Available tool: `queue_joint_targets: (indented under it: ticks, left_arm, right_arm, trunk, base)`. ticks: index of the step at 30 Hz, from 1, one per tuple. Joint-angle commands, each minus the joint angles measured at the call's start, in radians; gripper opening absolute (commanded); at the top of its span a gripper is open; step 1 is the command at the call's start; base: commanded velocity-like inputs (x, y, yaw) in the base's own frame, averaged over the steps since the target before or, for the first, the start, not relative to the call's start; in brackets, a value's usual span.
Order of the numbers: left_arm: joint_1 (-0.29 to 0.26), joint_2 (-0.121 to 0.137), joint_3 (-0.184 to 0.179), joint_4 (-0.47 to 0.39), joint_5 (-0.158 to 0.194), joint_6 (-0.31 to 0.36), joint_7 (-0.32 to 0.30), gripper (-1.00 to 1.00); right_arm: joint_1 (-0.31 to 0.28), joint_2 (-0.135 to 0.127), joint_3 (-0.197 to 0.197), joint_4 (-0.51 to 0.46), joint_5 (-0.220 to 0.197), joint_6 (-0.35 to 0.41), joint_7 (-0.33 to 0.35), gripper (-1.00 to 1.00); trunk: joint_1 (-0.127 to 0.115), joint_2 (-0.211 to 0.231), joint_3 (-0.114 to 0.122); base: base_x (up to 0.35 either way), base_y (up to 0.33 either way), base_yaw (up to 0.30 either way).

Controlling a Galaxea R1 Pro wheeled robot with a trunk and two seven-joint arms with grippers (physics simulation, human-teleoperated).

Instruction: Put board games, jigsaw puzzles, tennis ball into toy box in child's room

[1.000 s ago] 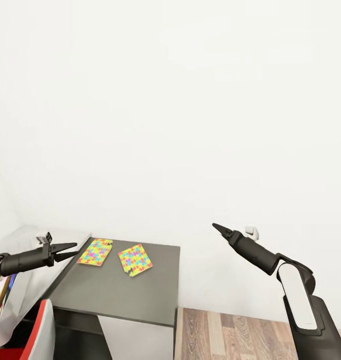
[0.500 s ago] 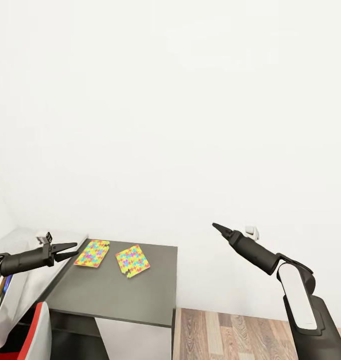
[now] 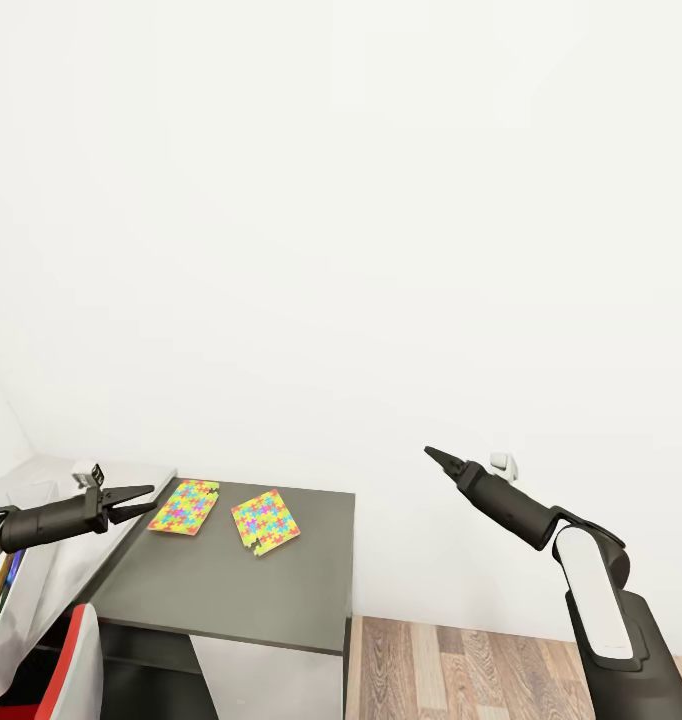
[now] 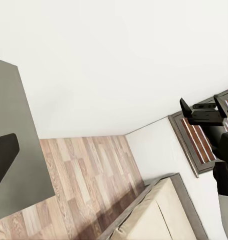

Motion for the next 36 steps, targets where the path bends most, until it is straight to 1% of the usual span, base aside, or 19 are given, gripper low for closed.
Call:
queue_joint_targets:
  ticks: [1, 5, 7, 11, 15, 16, 19, 22, 24, 25, 26, 27, 28, 29, 30, 31, 32, 34, 36]
  left_arm:
    - [0.0, 0.0, 0.0, 0.0, -0.001, 0.011, -0.004, 1.0]
    - [0.0, -0.001, 0.0, 0.0, -0.001, 0.011, -0.004, 1.0]
    - [0.0, -0.002, 0.0, 0.0, -0.001, 0.01, -0.004, 1.0]
    - [0.0, -0.007, 0.0, 0.0, -0.001, 0.009, -0.004, 1.0]
    - [0.0, -0.009, 0.0, 0.0, -0.001, 0.009, -0.004, 1.0]
    - [0.0, -0.011, -0.001, 0.0, -0.001, 0.009, -0.004, 1.0]
    - [0.0, -0.011, -0.001, 0.0, -0.001, 0.009, -0.004, 1.0]
    - [0.0, -0.012, -0.002, 0.0, -0.001, 0.009, -0.004, 1.0]
    - [0.0, -0.013, -0.003, 0.0, -0.002, 0.009, -0.004, 1.0]
    - [0.0, -0.014, -0.003, 0.0, -0.002, 0.009, -0.004, 1.0]
    - [0.0, -0.015, -0.003, 0.0, -0.002, 0.009, -0.004, 1.0]
    - [0.0, -0.016, -0.003, 0.0, -0.002, 0.009, -0.004, 1.0]
    - [0.0, -0.016, -0.003, 0.0, -0.002, 0.008, -0.004, 1.0]
    - [0.0, -0.016, -0.003, 0.0, -0.002, 0.008, -0.004, 1.0]
    - [0.0, -0.016, -0.003, 0.0, -0.002, 0.008, -0.004, 1.0]
    - [0.0, -0.017, -0.003, -0.001, -0.002, 0.008, -0.004, 1.0]
    - [0.0, -0.017, -0.003, 0.0, -0.002, 0.008, -0.004, 1.0]
    - [0.0, -0.018, -0.003, -0.001, -0.002, 0.008, -0.004, 1.0]
    - [0.0, -0.018, -0.003, -0.001, -0.002, 0.008, -0.004, 1.0]
  right_arm:
    - [-0.001, 0.0, -0.002, 0.0, 0.003, 0.006, 0.003, 1.0]
    - [-0.001, 0.001, -0.001, 0.004, 0.002, 0.005, -0.006, 1.0]
    - [-0.001, 0.001, -0.001, 0.022, 0.002, 0.005, -0.014, 1.0]
    - [-0.001, 0.0, -0.002, 0.126, 0.005, 0.003, -0.04, 1.0]
    - [-0.001, -0.001, -0.003, 0.166, 0.005, 0.003, -0.062, 1.0]
    - [0.014, -0.002, -0.004, 0.206, 0.006, 0.005, -0.102, 1.0]
    - [0.044, -0.003, -0.004, 0.231, 0.007, 0.004, -0.131, 1.0]
    - [0.08, -0.007, -0.004, 0.291, 0.014, -0.006, -0.168, 1.0]
    - [0.093, -0.009, -0.001, 0.375, 0.048, -0.045, -0.187, 1.0]
    - [0.096, -0.007, 0.002, 0.423, 0.08, -0.074, -0.191, 1.0]
    - [0.098, -0.005, 0.005, 0.469, 0.121, -0.103, -0.195, 1.0]
    - [0.099, -0.004, 0.006, 0.49, 0.143, -0.117, -0.197, 1.0]
    - [0.1, -0.003, 0.008, 0.531, 0.184, -0.145, -0.199, 1.0]
    - [0.1, -0.003, 0.008, 0.551, 0.203, -0.159, -0.2, 1.0]
    - [0.101, -0.002, 0.008, 0.591, 0.235, -0.189, -0.2, 1.0]
    - [0.101, -0.003, 0.007, 0.628, 0.255, -0.22, -0.198, 1.0]
    - [0.102, -0.005, 0.007, 0.655, 0.267, -0.248, -0.196, 1.0]
    - [0.103, -0.006, 0.007, 0.682, 0.28, -0.278, -0.195, 1.0]
    - [0.103, -0.004, 0.008, 0.695, 0.29, -0.295, -0.195, 1.0]
  trunk:
    - [0.001, -0.001, -0.001]
    - [0.001, -0.001, -0.001]
    - [0.001, -0.001, -0.001]
    - [0.001, -0.001, -0.001]
    - [0.001, -0.001, -0.001]
    - [0.001, -0.001, -0.001]
    - [0.001, -0.001, -0.001]
    - [0.001, -0.001, -0.001]
    - [0.001, -0.001, -0.001]
    - [0.001, -0.001, -0.001]
    - [0.001, -0.001, -0.001]
    - [0.001, -0.001, -0.001]
    - [0.001, -0.001, -0.001]
    - [0.001, -0.001, -0.001]
    - [0.001, -0.001, -0.001]
    - [0.001, -0.001, -0.001]
    - [0.001, -0.001, -0.001]
    - [0.001, -0.001, -0.001]
    - [0.001, -0.001, -0.001]
  base:
    - [0.0, 0.0, 0.0]
    - [0.0, 0.0, 0.0]
    - [0.0, 0.0, 0.0]
    - [0.0, 0.0, 0.0]
    - [0.0, 0.0, 0.0]
    - [0.0, 0.0, 0.0]
    - [0.0, 0.0, 0.0]
    - [0.0, -0.043, 0.0]
    - [0.0, -0.166, 0.0]
    - [0.0, -0.225, 0.0]
    - [0.0, -0.21, 0.0]
    - [0.0, -0.176, 0.0]
    - [0.0, -0.113, 0.0]
    - [0.0, -0.09, 0.0]
    - [0.0, -0.058, 0.0]
    - [0.0, -0.037, 0.0]
    - [0.0, -0.024, 0.0]
    - [0.0, -0.016, -0.011]
    - [0.0, -0.008, -0.071]
